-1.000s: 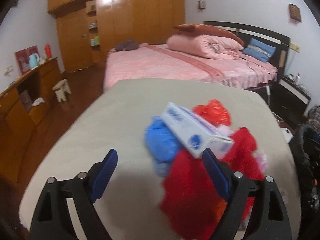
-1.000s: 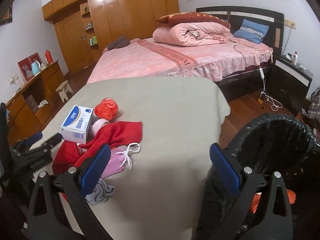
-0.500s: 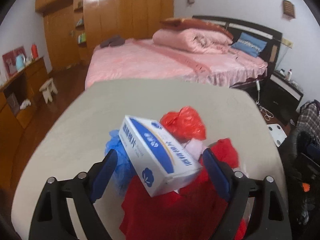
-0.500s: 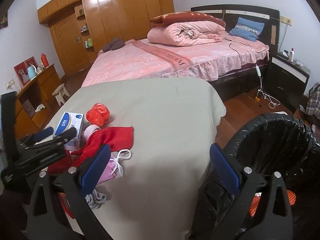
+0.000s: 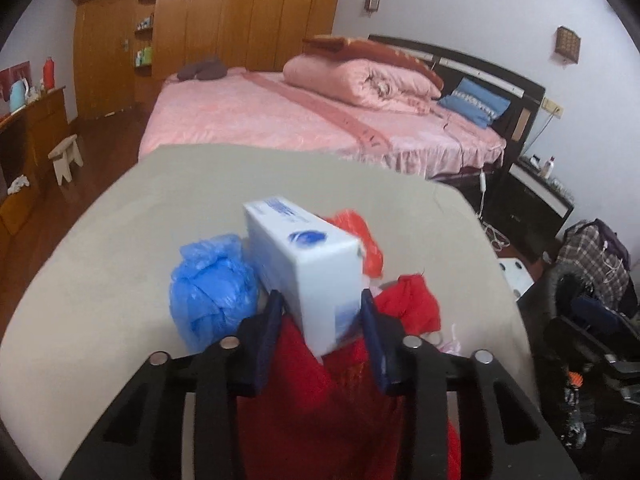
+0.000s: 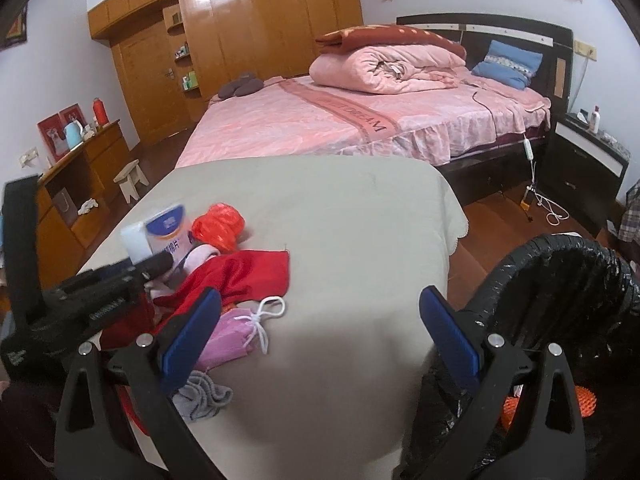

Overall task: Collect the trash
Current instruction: 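Grasp the white medicine box with the left gripper, then hold the box in the left gripper while the right grasps the red cloth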

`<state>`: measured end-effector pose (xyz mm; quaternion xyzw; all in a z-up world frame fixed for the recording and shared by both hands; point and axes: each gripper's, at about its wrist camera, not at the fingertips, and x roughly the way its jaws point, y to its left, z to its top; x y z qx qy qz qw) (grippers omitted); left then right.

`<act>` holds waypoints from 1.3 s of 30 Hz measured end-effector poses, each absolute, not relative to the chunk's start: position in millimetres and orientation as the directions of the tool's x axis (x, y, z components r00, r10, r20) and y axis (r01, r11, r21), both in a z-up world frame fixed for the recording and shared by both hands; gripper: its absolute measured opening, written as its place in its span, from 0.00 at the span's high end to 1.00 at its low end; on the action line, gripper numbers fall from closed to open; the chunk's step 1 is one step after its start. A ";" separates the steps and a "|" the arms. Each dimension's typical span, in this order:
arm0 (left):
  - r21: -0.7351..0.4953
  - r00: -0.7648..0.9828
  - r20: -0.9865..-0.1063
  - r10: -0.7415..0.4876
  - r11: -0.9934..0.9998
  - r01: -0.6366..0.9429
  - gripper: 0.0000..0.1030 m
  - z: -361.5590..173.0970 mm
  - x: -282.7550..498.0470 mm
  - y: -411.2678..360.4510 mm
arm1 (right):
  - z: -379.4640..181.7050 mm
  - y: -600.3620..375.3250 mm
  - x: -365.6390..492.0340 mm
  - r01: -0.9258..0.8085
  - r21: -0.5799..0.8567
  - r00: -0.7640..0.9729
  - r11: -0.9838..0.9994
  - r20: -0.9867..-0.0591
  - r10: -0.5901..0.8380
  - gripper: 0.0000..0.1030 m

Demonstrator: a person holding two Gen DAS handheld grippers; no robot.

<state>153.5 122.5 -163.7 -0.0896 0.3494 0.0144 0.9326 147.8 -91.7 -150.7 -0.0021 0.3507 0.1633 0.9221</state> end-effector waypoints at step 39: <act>-0.121 0.827 -0.559 0.062 0.981 -0.155 0.72 -115.8 115.4 183.1 | -157.1 -31.5 152.0 -0.371 0.138 0.641 0.918 -0.677 0.361 0.22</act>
